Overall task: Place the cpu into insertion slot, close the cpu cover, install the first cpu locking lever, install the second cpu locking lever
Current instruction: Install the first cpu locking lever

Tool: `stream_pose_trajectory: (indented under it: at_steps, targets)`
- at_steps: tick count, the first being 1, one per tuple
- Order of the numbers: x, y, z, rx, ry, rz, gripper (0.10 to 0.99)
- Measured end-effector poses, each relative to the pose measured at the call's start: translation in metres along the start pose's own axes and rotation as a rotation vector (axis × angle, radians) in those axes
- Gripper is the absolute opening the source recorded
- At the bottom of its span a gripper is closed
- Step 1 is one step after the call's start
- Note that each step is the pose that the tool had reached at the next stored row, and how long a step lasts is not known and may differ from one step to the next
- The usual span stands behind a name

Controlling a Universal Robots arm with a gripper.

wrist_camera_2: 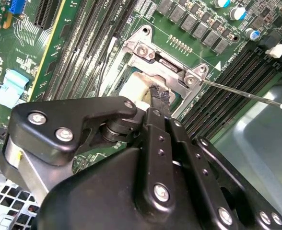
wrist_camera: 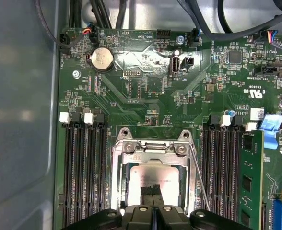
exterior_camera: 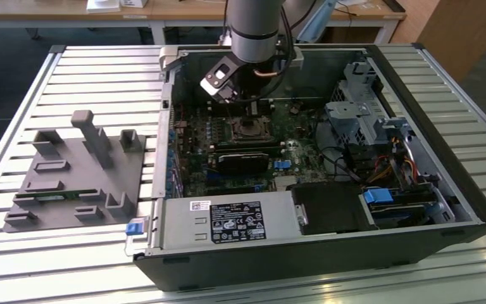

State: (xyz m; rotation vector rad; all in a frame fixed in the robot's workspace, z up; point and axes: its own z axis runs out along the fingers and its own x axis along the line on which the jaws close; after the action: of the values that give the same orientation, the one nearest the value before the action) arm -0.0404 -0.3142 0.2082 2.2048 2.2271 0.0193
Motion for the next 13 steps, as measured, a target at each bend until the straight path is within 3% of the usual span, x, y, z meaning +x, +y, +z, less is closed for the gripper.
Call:
stream_pose_trajectory:
  at_steps: [13]
  targets:
    - [0.0000, 0.0001, -0.0044, 0.000, 0.0003, 0.000, 0.106]
